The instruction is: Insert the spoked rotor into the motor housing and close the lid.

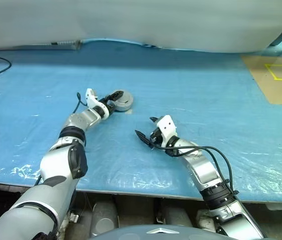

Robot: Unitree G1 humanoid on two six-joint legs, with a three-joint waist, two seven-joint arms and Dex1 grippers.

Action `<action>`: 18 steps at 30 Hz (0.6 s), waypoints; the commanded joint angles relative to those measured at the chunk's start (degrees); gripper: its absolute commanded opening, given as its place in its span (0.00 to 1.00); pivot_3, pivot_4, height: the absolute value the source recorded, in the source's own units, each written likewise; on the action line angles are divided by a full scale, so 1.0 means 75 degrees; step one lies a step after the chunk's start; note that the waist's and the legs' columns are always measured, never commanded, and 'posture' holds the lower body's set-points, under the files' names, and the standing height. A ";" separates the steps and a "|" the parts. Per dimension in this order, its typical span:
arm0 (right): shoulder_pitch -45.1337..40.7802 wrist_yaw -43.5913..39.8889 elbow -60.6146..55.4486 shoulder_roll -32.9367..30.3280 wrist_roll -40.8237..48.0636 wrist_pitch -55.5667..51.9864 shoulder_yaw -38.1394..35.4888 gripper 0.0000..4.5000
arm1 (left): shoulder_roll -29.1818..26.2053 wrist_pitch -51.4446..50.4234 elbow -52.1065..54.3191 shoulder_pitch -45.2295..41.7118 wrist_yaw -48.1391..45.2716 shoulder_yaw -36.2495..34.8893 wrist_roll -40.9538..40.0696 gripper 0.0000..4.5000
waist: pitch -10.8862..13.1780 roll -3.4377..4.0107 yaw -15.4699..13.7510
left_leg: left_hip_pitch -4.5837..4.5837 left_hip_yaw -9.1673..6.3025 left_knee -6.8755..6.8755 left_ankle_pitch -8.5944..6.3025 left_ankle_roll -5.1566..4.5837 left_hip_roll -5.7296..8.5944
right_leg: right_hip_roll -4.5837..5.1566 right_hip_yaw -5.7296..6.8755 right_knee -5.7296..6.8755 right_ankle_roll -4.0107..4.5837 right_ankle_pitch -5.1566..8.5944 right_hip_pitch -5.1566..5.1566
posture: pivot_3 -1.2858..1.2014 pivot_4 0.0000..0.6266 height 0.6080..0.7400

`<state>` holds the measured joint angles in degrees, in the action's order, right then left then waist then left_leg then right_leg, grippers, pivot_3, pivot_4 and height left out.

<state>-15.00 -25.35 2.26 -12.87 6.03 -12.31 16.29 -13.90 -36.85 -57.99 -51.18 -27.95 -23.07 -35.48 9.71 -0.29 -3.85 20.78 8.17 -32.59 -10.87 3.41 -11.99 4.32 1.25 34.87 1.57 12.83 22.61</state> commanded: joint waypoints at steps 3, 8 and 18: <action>-0.0026 -0.0170 -0.0263 0.0074 -0.0009 0.0088 -0.0106 1.00 | -0.0445 -0.0429 0.2627 0.2608 -0.0316 0.1804 0.1307 0.99 | -0.0044 0.0029 0.0117 | -0.0107 0.0040 0.0055 -0.0002 -0.0001 0.0000 | -0.0001 -0.0027 -0.0016 0.0015 0.0014 -0.0058 | 0.52 0.24 1.00; 0.0092 -0.0334 -0.0378 0.0053 0.0126 0.0267 -0.0277 1.00 | -0.0529 0.0972 0.5703 0.4532 -0.0885 0.2266 0.1414 0.99 | -0.0085 0.0069 0.0211 | -0.0109 0.0047 0.0094 -0.0004 -0.0003 -0.0001 | -0.0001 -0.0028 -0.0022 0.0019 0.0041 -0.0044 | 0.52 0.24 1.00; 0.0479 -0.0588 -0.0480 0.0055 0.0388 0.0538 -0.0730 1.00 | -0.0150 0.4227 0.6336 0.4996 -0.1335 0.2882 0.2476 0.99 | -0.0071 0.0046 0.0131 | 0.0037 0.0043 0.0077 -0.0002 -0.0005 -0.0006 | -0.0001 -0.0008 -0.0026 0.0016 0.0042 0.0096 | 0.52 0.24 1.00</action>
